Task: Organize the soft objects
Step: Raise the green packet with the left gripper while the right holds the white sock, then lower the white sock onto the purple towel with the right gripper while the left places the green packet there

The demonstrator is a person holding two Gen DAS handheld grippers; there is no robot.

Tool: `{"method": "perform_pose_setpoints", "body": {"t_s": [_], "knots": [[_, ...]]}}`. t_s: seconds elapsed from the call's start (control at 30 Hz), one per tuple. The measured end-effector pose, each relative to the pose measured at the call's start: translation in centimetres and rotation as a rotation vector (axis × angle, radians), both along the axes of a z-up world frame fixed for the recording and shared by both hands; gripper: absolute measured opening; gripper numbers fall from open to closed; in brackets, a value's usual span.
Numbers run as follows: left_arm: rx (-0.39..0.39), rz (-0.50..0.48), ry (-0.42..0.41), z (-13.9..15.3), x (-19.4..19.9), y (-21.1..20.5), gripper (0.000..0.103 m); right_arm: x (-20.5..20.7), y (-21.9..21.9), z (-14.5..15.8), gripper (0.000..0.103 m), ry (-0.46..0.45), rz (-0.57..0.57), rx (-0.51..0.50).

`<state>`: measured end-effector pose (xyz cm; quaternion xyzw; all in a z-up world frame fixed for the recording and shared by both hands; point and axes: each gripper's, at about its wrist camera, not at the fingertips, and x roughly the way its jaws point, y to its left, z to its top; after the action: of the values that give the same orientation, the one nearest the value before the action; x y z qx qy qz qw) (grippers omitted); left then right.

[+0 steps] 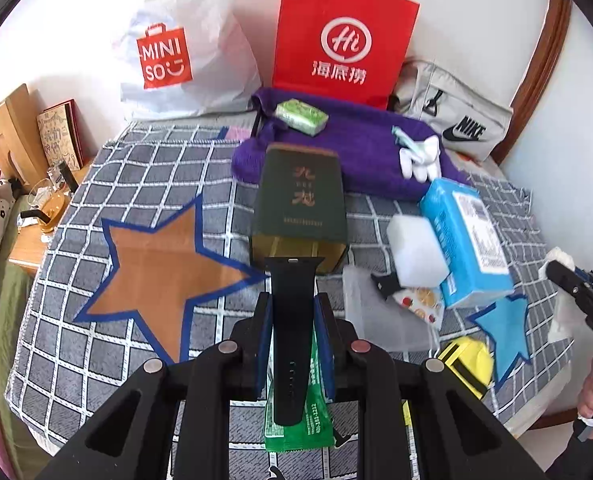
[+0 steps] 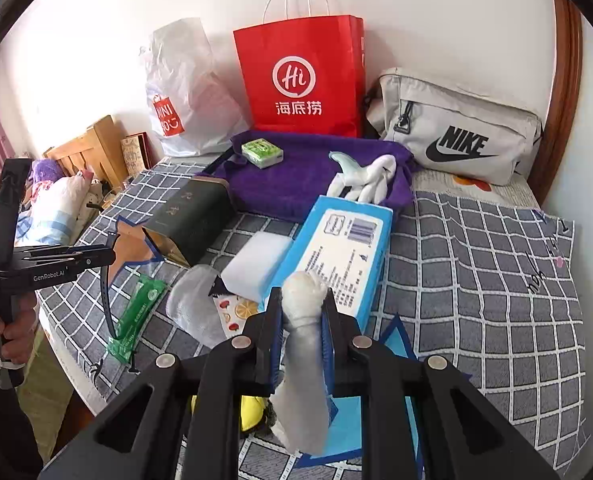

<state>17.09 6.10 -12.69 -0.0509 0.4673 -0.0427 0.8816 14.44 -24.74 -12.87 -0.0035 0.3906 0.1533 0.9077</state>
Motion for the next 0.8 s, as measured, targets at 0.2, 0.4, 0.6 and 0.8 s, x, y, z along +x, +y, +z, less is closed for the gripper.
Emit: {"method": "perform_pose_setpoints", "body": {"t_s": [0.2,0.4,0.6,0.8], "knots": [[-0.021,-0.001,-0.029,1.7,0.4,0.4,0.02,0.8,0.4,1.3,0.017,-0.017,0.009,-0.004],[-0.019,-0.008,-0.055,3.3,1.3,0.1,0.02,1.7,0.5,2.2,0.017,-0.032,0.006,-0.003],[-0.022,-0.014,-0.085,5.2,2.6,-0.1,0.02,3.2,0.3,3.2,0.017,-0.044,-0.006,-0.001],[-0.034,-0.012,-0.105,6.9,4.7,0.1,0.02,5.2,0.0,4.0,0.017,-0.052,-0.005,0.018]]}}
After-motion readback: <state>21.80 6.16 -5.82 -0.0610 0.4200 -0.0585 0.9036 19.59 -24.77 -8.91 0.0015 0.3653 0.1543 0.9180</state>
